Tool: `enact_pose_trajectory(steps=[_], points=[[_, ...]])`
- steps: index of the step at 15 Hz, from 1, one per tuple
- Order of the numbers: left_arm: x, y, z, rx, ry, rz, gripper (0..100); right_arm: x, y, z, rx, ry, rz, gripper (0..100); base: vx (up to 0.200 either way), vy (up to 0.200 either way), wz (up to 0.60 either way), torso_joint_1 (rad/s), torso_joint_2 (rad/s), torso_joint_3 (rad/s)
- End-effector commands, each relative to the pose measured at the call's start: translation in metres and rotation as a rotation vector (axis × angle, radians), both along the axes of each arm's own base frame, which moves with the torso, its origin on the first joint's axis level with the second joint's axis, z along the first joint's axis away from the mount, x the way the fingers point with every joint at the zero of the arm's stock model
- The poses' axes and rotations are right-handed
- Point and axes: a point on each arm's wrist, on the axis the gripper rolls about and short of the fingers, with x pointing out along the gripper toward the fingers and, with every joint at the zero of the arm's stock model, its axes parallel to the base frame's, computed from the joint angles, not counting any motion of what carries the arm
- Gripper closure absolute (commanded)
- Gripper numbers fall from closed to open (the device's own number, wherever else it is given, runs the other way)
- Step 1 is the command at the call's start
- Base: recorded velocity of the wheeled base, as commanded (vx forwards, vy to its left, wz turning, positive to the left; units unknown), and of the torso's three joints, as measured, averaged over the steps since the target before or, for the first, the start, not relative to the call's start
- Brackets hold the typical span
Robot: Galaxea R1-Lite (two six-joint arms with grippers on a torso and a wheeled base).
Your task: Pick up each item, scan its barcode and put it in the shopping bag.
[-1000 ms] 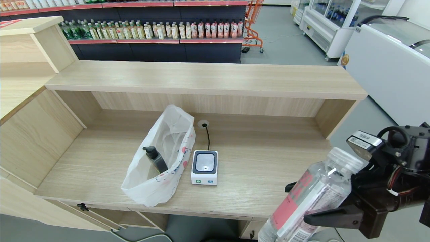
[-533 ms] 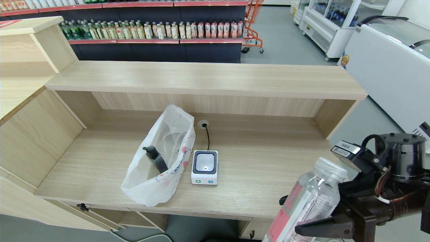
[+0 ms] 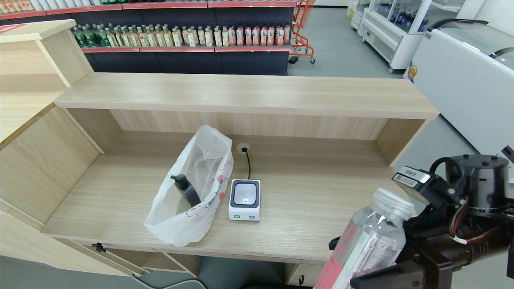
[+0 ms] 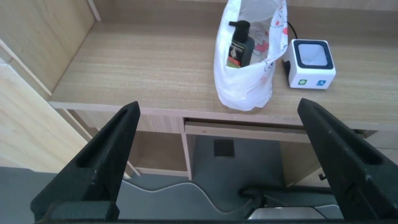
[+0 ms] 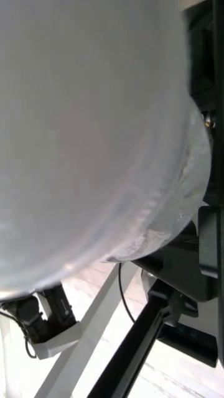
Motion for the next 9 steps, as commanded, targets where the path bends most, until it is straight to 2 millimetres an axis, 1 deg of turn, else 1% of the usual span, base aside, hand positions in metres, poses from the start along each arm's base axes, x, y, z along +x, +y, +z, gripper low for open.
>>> enact_pose_trajectory(steps=[1, 9], points=[[0.0, 0.0, 0.0, 0.0, -0.001, 0.0, 0, -0.0024, 0.006, 0.0004, -0.017, -0.013, -0.02, 100, 0.0, 0.0, 0.0, 0.0, 0.0, 0.0], [0.0001, 0.0, 0.0001, 0.0, 0.001, 0.0, 0, -0.0054, 0.0071, 0.002, -0.017, -0.022, -0.019, 100, 0.0, 0.0, 0.0, 0.0, 0.0, 0.0]])
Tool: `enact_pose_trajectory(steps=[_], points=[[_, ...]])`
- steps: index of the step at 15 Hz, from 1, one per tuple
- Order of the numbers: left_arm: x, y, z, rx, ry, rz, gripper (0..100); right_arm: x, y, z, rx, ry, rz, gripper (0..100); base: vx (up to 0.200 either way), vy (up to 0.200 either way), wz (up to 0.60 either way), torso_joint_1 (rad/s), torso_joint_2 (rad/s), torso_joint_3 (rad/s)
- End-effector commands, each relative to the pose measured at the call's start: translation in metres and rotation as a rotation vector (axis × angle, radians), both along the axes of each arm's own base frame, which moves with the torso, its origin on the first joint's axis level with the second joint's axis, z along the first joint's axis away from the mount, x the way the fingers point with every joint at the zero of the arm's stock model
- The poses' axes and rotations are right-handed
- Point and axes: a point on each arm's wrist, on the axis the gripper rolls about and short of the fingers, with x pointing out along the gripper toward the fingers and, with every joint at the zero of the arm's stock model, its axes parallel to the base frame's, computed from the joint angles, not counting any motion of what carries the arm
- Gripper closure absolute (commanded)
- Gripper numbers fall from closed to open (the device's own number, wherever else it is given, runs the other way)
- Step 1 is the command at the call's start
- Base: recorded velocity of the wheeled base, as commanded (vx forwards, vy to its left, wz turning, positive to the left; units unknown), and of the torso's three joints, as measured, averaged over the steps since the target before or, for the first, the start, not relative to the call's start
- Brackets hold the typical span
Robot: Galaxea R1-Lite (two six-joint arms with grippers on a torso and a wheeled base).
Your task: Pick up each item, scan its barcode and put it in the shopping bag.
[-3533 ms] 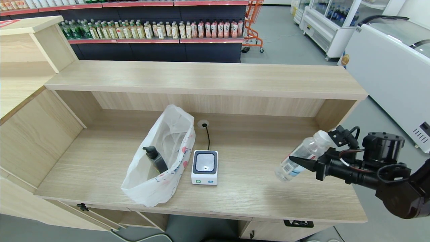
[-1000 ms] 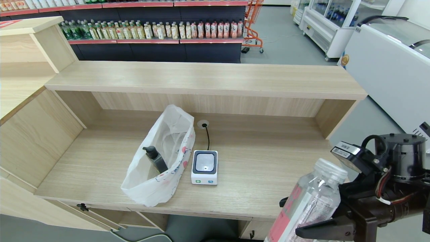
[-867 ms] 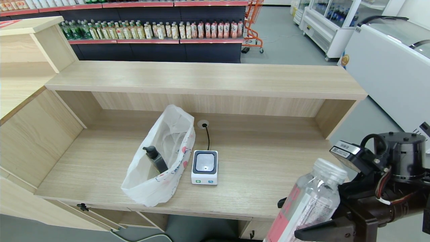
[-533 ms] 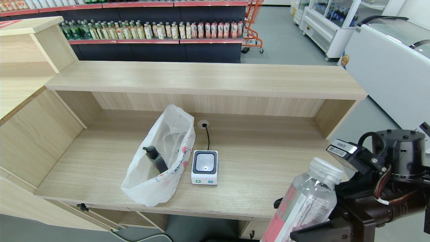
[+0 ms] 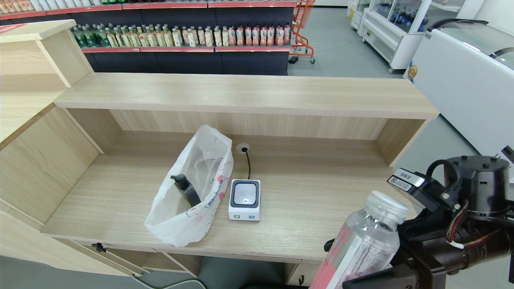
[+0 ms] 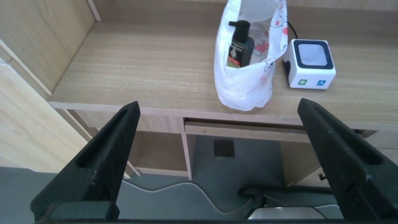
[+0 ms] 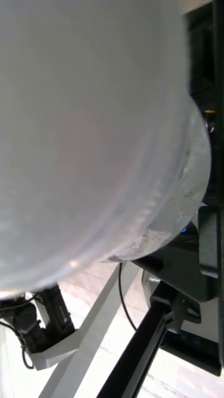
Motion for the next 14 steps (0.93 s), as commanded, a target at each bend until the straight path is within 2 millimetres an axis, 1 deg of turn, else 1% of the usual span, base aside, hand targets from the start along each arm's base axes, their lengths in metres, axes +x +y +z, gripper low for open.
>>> enact_pose_trajectory(steps=[1, 5, 7, 8, 9, 10, 11, 12, 14], points=[[0.0, 0.0, 0.0, 0.0, 0.001, 0.0, 0, -0.001, 0.0, 0.001, 0.002, -0.004, 0.002, 100, 0.0, 0.0, 0.0, 0.0, 0.0, 0.0], [0.0, 0.0, 0.0, 0.0, -0.001, 0.0, 0, -0.003, -0.004, 0.003, 0.005, -0.012, -0.013, 100, 0.0, 0.0, 0.0, 0.0, 0.0, 0.0], [0.0, 0.0, 0.0, 0.0, -0.001, 0.0, 0, 0.0, -0.01, 0.005, 0.009, -0.033, -0.047, 100, 0.0, 0.0, 0.0, 0.0, 0.0, 0.0], [0.0, 0.0, 0.0, 0.0, 0.001, 0.0, 0, 0.012, -0.019, 0.011, -0.004, -0.105, -0.172, 100, 0.0, 0.0, 0.0, 0.0, 0.0, 0.0], [0.0, 0.0, 0.0, 0.0, 0.001, 0.0, 0, 0.023, -0.023, 0.018, -0.037, -0.22, -0.315, 100, 0.0, 0.0, 0.0, 0.0, 0.0, 0.0], [0.0, 0.0, 0.0, 0.0, 0.001, 0.0, 0, 0.037, -0.028, 0.022, -0.11, -0.375, -0.488, 100, 0.0, 0.0, 0.0, 0.0, 0.0, 0.0], [0.0, 0.0, 0.0, 0.0, -0.001, 0.0, 0, 0.046, -0.036, 0.027, -0.161, -0.506, -0.627, 100, 0.0, 0.0, 0.0, 0.0, 0.0, 0.0], [0.0, 0.0, 0.0, 0.0, -0.001, 0.0, 0, 0.051, -0.043, 0.032, -0.166, -0.591, -0.719, 100, 0.0, 0.0, 0.0, 0.0, 0.0, 0.0], [0.0, 0.0, 0.0, 0.0, 0.001, 0.0, 0, 0.059, -0.045, 0.036, -0.177, -0.759, -0.774, 100, 0.0, 0.0, 0.0, 0.0, 0.0, 0.0]])
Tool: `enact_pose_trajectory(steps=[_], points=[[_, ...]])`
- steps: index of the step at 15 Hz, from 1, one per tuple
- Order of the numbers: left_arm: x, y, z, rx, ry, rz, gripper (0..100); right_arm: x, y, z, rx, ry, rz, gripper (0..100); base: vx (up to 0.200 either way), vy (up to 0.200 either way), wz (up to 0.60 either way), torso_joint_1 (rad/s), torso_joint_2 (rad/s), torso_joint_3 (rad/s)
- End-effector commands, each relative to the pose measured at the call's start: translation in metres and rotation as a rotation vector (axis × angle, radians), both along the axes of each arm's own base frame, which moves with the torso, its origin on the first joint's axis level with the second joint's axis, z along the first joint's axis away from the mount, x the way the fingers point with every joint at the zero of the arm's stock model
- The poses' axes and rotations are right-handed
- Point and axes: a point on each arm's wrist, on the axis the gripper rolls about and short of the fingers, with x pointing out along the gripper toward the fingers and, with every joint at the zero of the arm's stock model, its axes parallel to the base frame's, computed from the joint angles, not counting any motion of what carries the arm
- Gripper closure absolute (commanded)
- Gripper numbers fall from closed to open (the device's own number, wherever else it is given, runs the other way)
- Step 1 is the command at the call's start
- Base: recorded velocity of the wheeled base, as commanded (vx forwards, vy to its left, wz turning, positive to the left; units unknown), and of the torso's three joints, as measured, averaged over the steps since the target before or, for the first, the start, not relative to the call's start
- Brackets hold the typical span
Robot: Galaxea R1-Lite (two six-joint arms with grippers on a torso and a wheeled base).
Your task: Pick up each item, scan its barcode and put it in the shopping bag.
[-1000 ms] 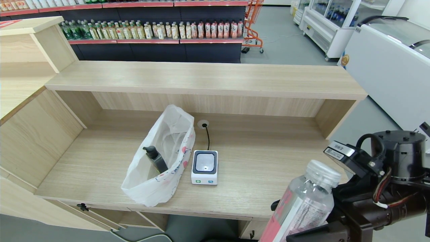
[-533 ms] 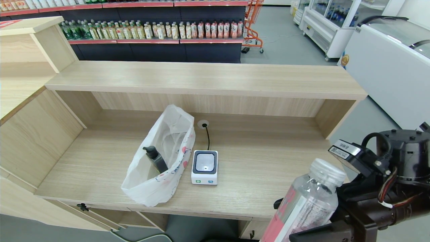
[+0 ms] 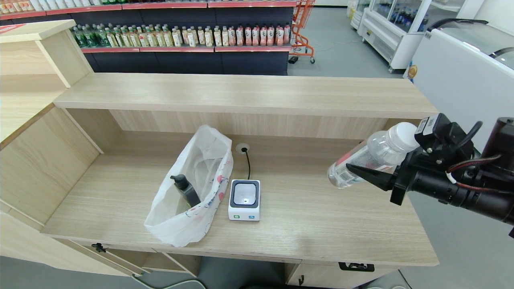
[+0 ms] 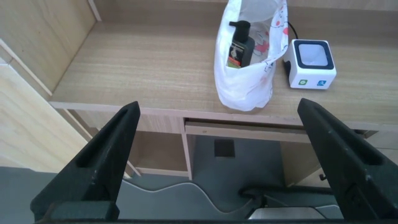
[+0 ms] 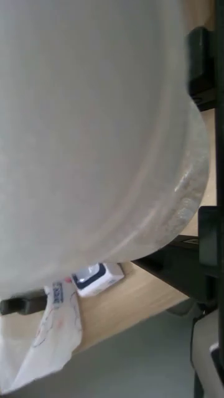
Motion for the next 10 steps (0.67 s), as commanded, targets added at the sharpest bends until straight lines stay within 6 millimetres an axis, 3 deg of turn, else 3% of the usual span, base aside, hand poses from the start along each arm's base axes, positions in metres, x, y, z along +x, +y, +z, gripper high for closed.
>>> enact_pose_trajectory(steps=[1, 10], points=[[0.0, 0.0, 0.0, 0.0, 0.001, 0.0, 0, 0.011, -0.004, -0.005, -0.059, -0.054, -0.042, 100, 0.0, 0.0, 0.0, 0.0, 0.0, 0.0], [0.0, 0.0, 0.0, 0.0, 0.001, 0.0, 0, -0.004, -0.008, -0.012, -0.115, -0.078, -0.048, 100, 0.0, 0.0, 0.0, 0.0, 0.0, 0.0]])
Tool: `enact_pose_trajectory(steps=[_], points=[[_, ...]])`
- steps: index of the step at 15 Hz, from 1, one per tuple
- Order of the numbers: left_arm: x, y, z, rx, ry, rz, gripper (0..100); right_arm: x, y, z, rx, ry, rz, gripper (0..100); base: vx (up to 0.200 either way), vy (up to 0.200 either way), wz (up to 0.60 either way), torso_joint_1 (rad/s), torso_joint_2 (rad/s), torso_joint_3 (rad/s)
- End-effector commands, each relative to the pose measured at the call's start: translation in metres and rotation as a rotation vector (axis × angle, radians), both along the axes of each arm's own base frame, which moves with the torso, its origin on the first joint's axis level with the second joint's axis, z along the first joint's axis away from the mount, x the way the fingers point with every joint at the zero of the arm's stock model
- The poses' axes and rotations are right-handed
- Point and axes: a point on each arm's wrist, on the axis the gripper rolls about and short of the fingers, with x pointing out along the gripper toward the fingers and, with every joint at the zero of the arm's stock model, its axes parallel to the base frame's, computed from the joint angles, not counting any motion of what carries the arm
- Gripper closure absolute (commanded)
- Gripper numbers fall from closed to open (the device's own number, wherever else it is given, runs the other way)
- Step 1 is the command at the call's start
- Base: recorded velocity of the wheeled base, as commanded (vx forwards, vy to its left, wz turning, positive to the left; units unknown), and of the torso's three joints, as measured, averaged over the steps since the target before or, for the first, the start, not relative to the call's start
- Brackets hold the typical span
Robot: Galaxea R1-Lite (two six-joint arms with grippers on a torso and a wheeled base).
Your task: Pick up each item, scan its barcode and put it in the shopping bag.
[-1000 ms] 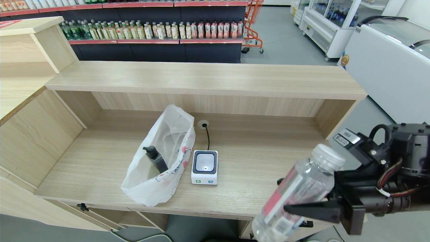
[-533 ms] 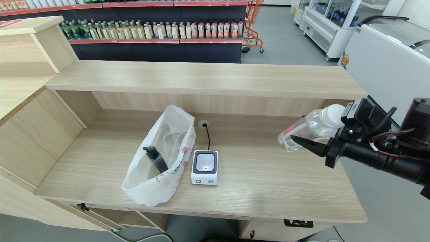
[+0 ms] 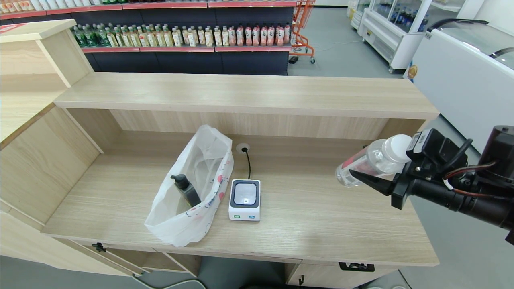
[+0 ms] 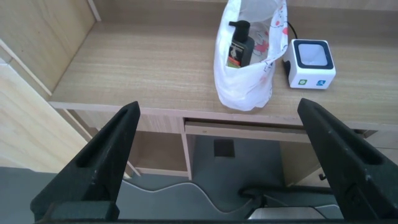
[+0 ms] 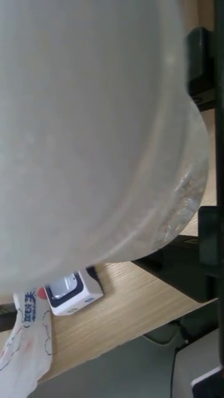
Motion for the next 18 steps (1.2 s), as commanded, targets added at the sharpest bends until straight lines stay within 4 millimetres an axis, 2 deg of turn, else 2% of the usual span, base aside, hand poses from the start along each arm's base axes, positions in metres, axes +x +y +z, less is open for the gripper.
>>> enact_pose_trajectory(steps=[1, 4, 8, 17, 18], points=[[0.0, 0.0, 0.0, 0.0, 0.001, 0.0, 0, -0.005, -0.001, -0.002, -0.007, 0.002, 0.0, 100, 0.0, 0.0, 0.0, 0.0, 0.0, 0.0], [0.0, 0.0, 0.0, 0.0, -0.001, 0.0, 0, -0.003, -0.001, -0.001, -0.028, -0.021, -0.006, 100, 0.0, 0.0, 0.0, 0.0, 0.0, 0.0], [0.0, 0.0, 0.0, 0.0, -0.001, 0.0, 0, 0.015, -0.003, 0.003, -0.125, -0.12, -0.024, 100, 0.0, 0.0, 0.0, 0.0, 0.0, 0.0], [0.0, 0.0, 0.0, 0.0, -0.001, 0.0, 0, 0.02, -0.002, -0.004, -0.253, -0.192, -0.046, 100, 0.0, 0.0, 0.0, 0.0, 0.0, 0.0], [0.0, 0.0, 0.0, -0.002, -0.001, 0.0, 0, 0.022, -0.002, -0.006, -0.26, -0.192, -0.045, 100, 0.0, 0.2, 0.0, 0.007, 0.0, 0.002]])
